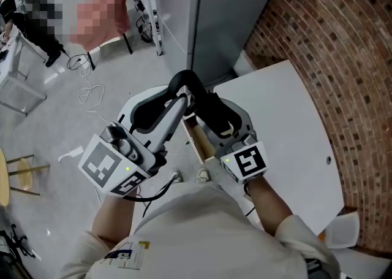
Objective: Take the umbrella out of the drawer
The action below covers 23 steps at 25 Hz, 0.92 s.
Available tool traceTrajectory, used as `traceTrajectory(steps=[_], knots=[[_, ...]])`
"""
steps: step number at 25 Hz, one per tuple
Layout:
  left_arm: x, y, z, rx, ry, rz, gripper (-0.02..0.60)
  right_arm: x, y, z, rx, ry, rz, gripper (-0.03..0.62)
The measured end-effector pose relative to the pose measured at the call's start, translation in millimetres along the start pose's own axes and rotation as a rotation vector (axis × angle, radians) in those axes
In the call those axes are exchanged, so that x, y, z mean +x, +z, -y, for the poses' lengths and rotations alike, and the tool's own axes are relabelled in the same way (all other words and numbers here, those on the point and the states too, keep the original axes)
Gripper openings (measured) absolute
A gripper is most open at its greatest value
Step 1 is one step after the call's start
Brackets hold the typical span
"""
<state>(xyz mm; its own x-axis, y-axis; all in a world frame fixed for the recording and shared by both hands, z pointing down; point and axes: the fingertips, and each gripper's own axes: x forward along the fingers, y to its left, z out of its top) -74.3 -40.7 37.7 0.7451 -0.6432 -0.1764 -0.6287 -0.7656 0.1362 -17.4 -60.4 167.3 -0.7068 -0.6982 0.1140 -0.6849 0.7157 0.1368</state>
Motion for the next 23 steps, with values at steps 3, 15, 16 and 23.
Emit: traceTrajectory(steps=[3, 15, 16, 23], knots=[[1.1, -1.6, 0.7, 0.000, 0.003, -0.011, 0.077, -0.7, -2.0, -0.5, 0.009, 0.001, -0.005, 0.235], [-0.1, 2.5, 5.8, 0.007, 0.003, -0.017, 0.077, -4.6, 1.8, -2.9, 0.009, -0.003, -0.014, 0.235], [-0.3, 2.7, 6.5, 0.008, 0.001, -0.017, 0.077, -4.9, 2.1, -3.1, 0.009, -0.002, -0.012, 0.235], [-5.7, 2.7, 9.1, 0.014, -0.004, -0.018, 0.077, -5.8, 2.0, -8.4, 0.006, -0.002, -0.006, 0.235]])
